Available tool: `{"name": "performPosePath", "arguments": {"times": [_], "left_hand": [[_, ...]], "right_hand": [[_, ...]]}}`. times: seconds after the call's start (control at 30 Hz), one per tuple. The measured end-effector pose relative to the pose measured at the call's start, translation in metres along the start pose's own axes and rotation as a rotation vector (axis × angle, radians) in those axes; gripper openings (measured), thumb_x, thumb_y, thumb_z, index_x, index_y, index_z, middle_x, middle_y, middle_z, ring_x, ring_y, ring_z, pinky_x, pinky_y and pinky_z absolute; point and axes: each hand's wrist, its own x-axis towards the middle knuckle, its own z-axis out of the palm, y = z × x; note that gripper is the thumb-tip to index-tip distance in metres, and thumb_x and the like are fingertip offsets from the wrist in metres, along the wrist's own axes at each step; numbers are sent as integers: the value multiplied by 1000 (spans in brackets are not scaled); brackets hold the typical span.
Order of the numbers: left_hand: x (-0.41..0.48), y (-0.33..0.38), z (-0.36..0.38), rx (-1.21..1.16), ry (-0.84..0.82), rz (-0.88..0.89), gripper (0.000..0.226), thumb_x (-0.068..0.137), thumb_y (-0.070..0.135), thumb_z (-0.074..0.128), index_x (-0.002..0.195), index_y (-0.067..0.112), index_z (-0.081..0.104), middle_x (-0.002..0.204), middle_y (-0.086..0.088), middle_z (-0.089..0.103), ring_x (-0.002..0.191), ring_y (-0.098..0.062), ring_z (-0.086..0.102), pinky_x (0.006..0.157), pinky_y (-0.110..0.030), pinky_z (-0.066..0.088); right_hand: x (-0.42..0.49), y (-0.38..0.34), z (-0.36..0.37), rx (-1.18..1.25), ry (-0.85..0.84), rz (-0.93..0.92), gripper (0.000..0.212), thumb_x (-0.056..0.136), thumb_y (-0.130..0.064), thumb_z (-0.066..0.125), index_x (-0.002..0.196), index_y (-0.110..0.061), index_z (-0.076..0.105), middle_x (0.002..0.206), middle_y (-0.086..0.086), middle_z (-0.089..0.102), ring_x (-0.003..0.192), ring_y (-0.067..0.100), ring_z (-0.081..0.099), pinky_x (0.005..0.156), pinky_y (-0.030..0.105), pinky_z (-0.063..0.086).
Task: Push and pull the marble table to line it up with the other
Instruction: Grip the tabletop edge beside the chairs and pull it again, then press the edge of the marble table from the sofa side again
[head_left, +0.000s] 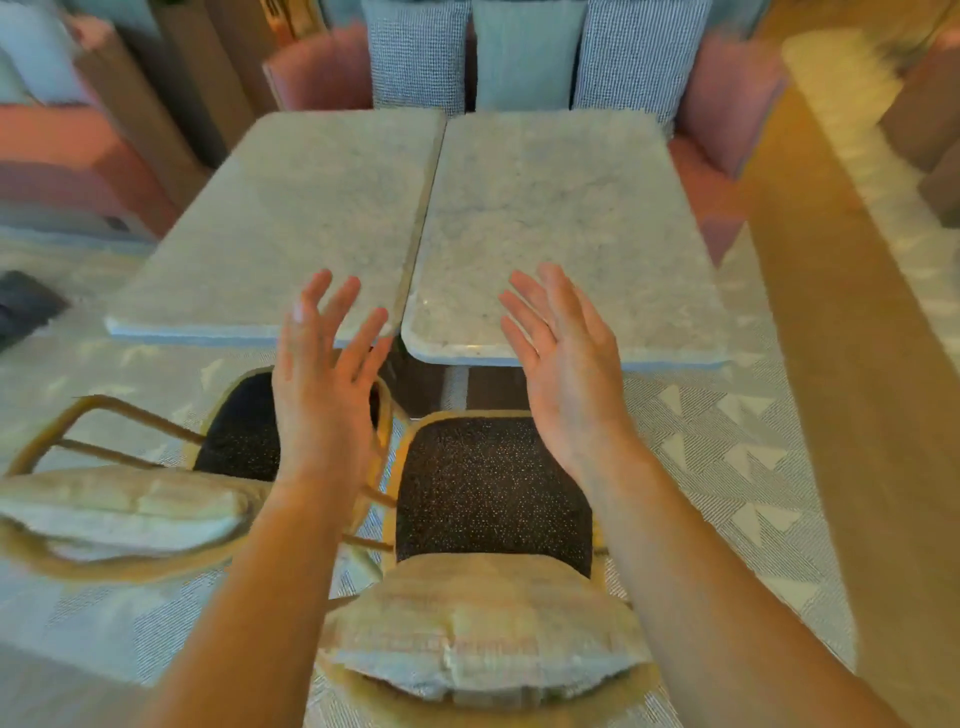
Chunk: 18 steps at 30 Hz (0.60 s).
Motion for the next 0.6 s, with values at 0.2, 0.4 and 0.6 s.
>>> {"name": "performPosePath", "arguments": {"times": [0.2, 0.4, 0.6], "left_hand": [[-51, 101, -64, 162, -99, 281, 58, 93, 75, 60, 139, 39, 62, 153, 7, 66, 139, -20, 68, 118, -47, 53], [-75, 169, -172, 245, -180, 518, 57, 90, 81, 64, 138, 50, 64, 156, 7, 63, 147, -27, 61, 117, -45, 52], [-89, 243, -334, 277, -111, 564, 62, 86, 85, 65, 137, 50, 63, 154, 7, 64, 149, -27, 58, 118, -44, 48]], "right_hand": [[-92, -38, 66, -238, -146, -255, 106, 57, -85, 83, 140, -24, 58, 146, 1, 68, 142, 18, 62, 126, 44, 43], [-160, -7, 164, -452, -469, -426, 91, 81, -78, 71, 147, -20, 50, 157, 7, 57, 148, 18, 55, 125, 32, 43], [-214, 74, 305, -444, -681, -529, 91, 85, -78, 66, 147, -15, 49, 157, 12, 56, 149, 22, 54, 125, 35, 41]]}}
